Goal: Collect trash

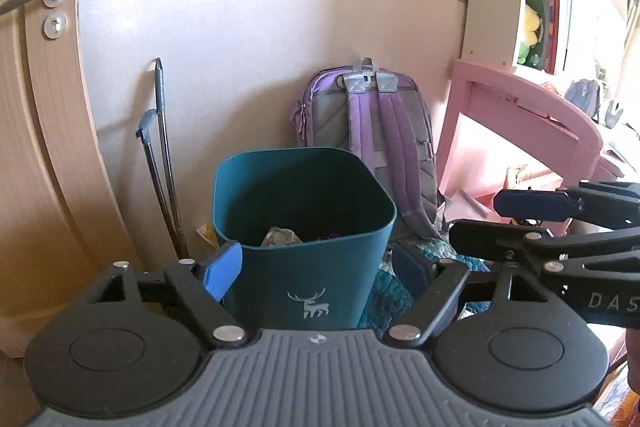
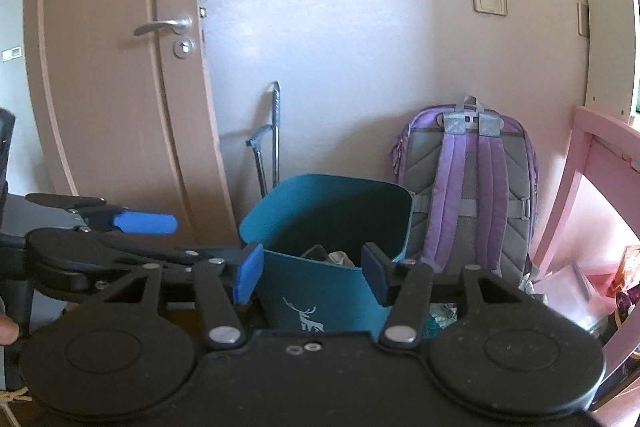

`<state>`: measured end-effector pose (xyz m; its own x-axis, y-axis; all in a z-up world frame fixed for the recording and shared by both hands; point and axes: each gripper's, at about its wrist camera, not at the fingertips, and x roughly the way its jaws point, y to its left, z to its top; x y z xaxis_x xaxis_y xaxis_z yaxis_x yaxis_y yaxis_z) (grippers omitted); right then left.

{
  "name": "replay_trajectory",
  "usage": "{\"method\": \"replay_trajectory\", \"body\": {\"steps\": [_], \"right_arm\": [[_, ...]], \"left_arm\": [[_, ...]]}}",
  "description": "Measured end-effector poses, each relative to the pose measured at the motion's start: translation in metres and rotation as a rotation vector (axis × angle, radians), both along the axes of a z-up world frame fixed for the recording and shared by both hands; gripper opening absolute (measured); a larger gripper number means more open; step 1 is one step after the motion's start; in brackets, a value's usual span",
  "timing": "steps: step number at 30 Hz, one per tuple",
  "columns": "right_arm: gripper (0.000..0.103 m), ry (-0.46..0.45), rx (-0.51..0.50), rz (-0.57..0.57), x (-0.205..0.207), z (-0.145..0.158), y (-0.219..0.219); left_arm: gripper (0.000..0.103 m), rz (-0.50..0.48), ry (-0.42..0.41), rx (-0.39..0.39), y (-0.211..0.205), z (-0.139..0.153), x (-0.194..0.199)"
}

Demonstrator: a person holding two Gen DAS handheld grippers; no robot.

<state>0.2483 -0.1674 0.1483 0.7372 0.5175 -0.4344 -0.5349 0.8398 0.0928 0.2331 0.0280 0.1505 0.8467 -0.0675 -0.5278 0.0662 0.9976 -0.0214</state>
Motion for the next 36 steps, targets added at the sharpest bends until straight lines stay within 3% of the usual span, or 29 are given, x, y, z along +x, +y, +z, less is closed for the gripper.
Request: {"method": "replay_trajectory", "body": {"steps": [11,15,21,27,36], "right_arm": [[0.061,-0.004,0.056,0.022,-0.031,0.008,-0.018],[0.061,-0.01,0.061,0.033,-0.04,0.008,-0.023],[0.062,-0.007,0.076,0.042,-0.051,0.008,-0.029],[0.063,-0.002,0.072,0.052,-0.061,0.006,-0.033],[0.063,0.007,0.074,0.063,-0.07,0.003,-0.034]], "left_arm": [[0.085,0.041,-0.032,-0.017,-0.005,0.003,-0.045],[0.102,0.054,-0.081,-0.01,-0.008,0.006,-0.061],[0.102,0.052,-0.109,-0.011,-0.012,0.007,-0.074],[0.102,0.073,-0.118,-0.063,-0.007,0.005,-0.087],[0.102,0.092,-0.094,-0.056,-0.009,0.001,-0.096]]}}
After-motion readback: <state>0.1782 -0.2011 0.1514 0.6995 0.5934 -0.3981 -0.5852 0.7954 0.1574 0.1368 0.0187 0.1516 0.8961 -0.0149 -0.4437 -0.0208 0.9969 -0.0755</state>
